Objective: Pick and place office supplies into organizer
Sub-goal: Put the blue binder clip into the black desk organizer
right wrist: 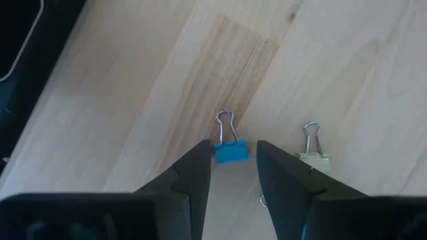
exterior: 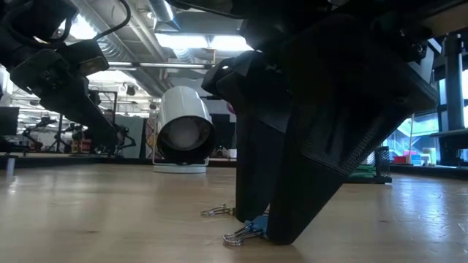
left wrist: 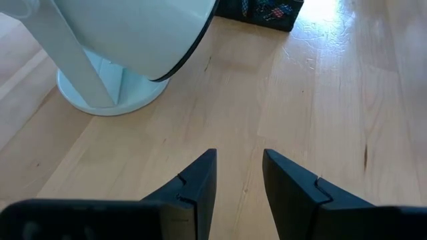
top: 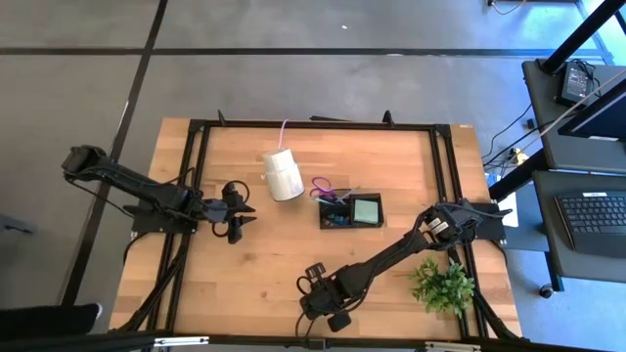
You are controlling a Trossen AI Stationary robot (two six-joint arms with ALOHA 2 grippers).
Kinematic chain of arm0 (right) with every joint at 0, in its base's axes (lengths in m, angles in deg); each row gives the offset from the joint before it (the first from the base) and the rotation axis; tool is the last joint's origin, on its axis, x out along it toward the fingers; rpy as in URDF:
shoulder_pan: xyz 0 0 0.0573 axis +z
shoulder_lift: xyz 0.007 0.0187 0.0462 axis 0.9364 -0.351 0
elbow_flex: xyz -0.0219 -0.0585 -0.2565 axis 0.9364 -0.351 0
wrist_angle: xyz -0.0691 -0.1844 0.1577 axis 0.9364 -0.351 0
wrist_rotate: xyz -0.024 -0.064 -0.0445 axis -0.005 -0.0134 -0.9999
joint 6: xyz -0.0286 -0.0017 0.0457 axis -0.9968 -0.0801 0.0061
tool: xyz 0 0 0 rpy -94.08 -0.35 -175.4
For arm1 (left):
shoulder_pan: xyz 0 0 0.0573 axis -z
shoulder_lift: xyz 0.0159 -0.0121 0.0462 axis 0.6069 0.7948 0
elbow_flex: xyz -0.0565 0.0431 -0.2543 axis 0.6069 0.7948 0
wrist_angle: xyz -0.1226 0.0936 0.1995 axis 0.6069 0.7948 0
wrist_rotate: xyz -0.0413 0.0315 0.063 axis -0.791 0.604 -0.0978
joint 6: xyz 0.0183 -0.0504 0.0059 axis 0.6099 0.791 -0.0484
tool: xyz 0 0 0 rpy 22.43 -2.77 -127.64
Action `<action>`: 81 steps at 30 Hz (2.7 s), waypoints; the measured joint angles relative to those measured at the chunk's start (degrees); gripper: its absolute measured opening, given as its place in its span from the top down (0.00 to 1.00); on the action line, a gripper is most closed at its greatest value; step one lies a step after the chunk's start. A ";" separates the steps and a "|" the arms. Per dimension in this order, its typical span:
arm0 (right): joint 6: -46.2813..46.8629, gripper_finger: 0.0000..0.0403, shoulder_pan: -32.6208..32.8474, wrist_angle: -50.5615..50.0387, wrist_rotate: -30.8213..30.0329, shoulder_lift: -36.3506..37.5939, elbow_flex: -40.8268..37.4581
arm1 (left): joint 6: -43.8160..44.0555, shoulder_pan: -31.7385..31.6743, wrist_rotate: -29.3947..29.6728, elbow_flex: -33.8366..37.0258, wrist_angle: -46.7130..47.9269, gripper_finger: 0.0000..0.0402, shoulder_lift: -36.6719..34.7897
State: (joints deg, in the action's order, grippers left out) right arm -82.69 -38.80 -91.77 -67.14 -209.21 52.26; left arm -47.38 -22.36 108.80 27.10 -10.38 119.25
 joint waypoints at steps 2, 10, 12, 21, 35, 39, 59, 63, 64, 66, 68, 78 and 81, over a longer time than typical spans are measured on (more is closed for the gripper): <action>0.04 0.69 0.00 0.00 -0.02 0.00 0.00 | 0.02 0.00 0.00 0.00 0.00 0.71 0.00; 0.04 0.75 0.00 -0.01 0.03 0.00 0.00 | 0.02 0.00 0.00 0.00 0.00 0.71 0.02; 0.04 0.79 0.02 -0.01 0.05 0.00 0.00 | 0.02 0.00 0.00 0.00 0.00 0.71 0.01; 3.61 0.86 0.02 0.02 0.01 0.00 0.02 | 0.02 0.00 0.00 0.00 0.00 0.71 0.00; 15.46 0.87 -1.64 -7.64 -8.06 7.97 0.02 | 0.04 0.00 -0.09 0.00 0.00 0.71 0.01; 16.56 0.85 -3.66 -15.12 -15.51 13.16 0.07 | 0.04 0.00 -0.11 0.00 -0.01 0.71 0.01; 12.09 0.85 -18.07 -21.95 -19.08 15.04 -12.15 | 0.04 0.00 -0.20 0.00 0.01 0.71 0.01; 12.05 0.85 -18.58 -19.64 -19.12 15.04 -14.69 | 0.02 0.00 -0.20 0.00 0.02 0.71 0.00; 12.24 0.85 -18.60 -19.50 -19.21 15.04 -15.16 | 0.02 0.00 -0.20 0.00 0.02 0.71 0.00; 12.28 0.85 -18.72 -19.75 -19.23 15.04 -15.87 | 0.02 0.00 -0.20 0.00 0.02 0.71 0.00; 12.28 0.85 -18.72 -19.39 -19.23 15.07 -16.37 | 0.02 0.00 -0.19 0.00 0.02 0.71 0.02; 12.43 0.80 -18.75 -18.80 -19.10 15.08 -16.81 | 0.02 0.00 -0.09 0.00 0.02 0.71 0.02; 12.49 0.78 -18.77 -18.48 -19.10 15.08 -16.79 | 0.02 0.00 -0.09 0.00 0.02 0.71 0.00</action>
State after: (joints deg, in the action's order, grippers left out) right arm -70.20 -57.56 -110.25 -86.24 -194.13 35.48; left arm -47.36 -22.36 108.71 27.10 -10.35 119.25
